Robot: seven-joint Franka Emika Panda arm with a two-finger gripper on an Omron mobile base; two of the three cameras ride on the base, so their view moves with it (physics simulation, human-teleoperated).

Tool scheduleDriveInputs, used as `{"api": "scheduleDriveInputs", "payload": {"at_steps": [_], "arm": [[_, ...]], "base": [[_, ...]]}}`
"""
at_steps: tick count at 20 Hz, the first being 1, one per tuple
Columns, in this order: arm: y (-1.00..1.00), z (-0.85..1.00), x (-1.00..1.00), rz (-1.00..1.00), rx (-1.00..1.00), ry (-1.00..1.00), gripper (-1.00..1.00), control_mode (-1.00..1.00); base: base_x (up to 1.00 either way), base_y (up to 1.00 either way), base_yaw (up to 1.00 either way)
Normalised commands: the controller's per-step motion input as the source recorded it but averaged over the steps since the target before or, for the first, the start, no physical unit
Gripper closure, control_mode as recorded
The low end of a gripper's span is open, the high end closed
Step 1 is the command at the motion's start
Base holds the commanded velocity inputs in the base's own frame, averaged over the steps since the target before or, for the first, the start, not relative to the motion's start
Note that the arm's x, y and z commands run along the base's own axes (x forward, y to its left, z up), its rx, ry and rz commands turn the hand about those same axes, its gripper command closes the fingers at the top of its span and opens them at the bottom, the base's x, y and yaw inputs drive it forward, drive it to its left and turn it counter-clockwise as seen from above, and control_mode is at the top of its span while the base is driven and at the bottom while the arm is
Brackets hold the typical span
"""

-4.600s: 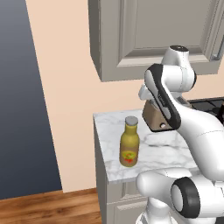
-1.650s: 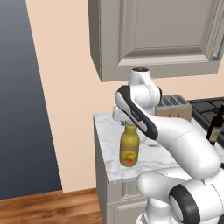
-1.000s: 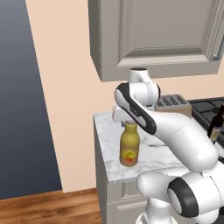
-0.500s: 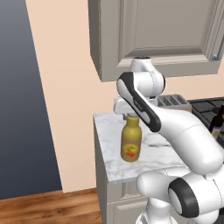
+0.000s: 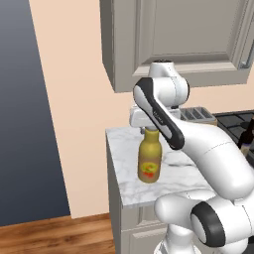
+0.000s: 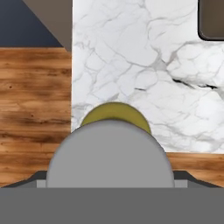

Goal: There is a wine glass and glass cup on the dining counter. Place the wine bottle next to the wine glass and the juice bottle next to the glass cup.

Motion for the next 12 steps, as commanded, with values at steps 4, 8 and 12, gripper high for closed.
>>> {"api": "scheduleDriveInputs", "payload": {"at_steps": [4,8,12], "arm": [[0.0,0.0,0.0,0.0,0.0,0.0,1.0,-1.0],[0.0,0.0,0.0,0.0,0.0,0.0,1.0,-1.0],[0.0,0.0,0.0,0.0,0.0,0.0,1.0,-1.0]], "base": [[0.0,0.0,0.0],[0.0,0.0,0.0],[0.0,0.0,0.0]]}}
